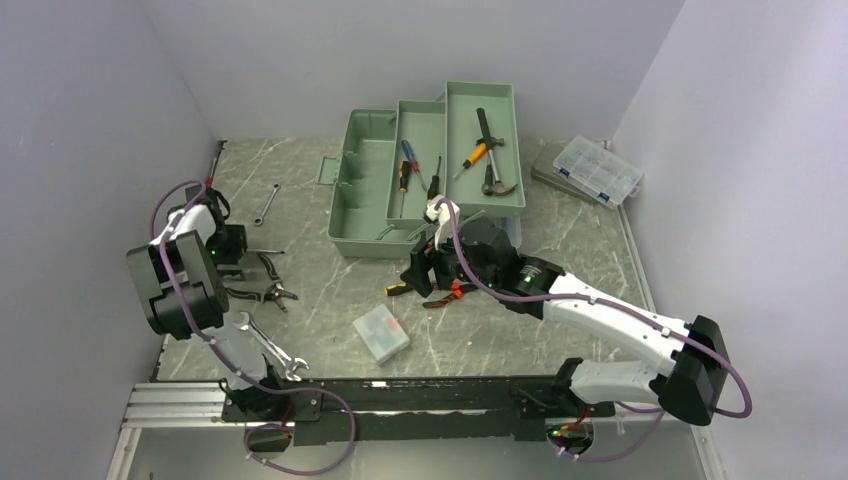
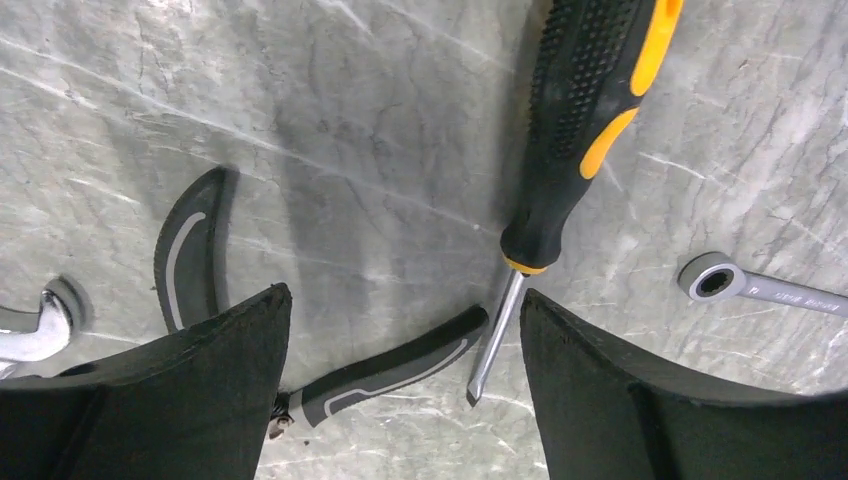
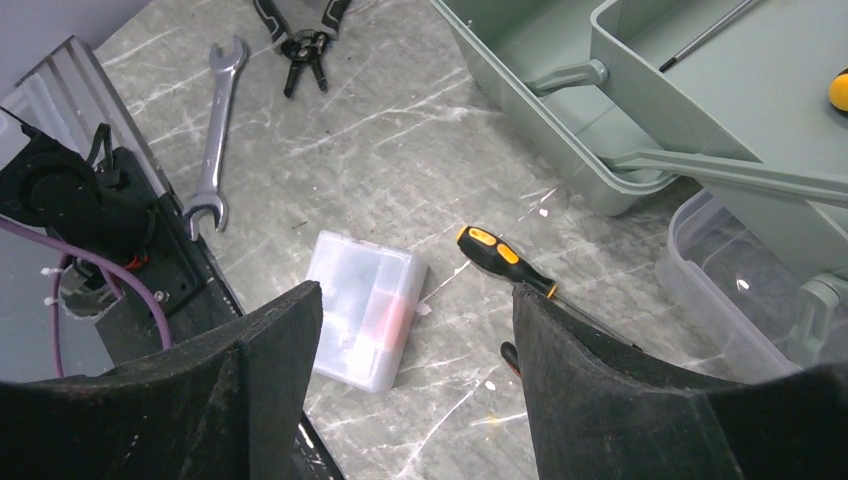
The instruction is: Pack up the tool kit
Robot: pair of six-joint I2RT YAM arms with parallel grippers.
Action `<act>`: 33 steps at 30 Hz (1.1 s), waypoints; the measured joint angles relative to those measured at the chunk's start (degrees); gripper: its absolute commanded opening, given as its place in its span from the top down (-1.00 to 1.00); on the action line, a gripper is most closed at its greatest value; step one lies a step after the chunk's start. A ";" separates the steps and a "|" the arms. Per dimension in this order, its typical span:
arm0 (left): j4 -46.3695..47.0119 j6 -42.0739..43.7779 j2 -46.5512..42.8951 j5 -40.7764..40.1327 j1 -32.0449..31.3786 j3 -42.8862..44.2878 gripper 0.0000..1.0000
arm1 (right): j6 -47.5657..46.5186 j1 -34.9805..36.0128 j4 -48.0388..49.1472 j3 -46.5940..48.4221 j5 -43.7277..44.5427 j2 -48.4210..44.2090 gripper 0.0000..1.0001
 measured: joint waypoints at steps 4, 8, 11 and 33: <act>4.92 -2.08 -3.41 -0.20 0.00 -5.73 -0.79 | -0.50 -0.02 -0.04 0.00 -0.28 0.02 -0.41; 5.84 -3.74 -4.85 -0.26 0.44 -6.78 -0.69 | -0.87 -0.09 -0.07 0.00 -0.33 0.02 -0.40; 6.38 -4.04 -2.03 0.07 1.46 -3.82 -0.67 | -0.96 -0.31 -0.13 0.00 -0.37 0.02 -0.40; 1.77 -5.53 8.41 4.33 5.31 6.86 1.00 | -1.25 -0.83 -0.50 0.15 -0.79 1.73 -0.36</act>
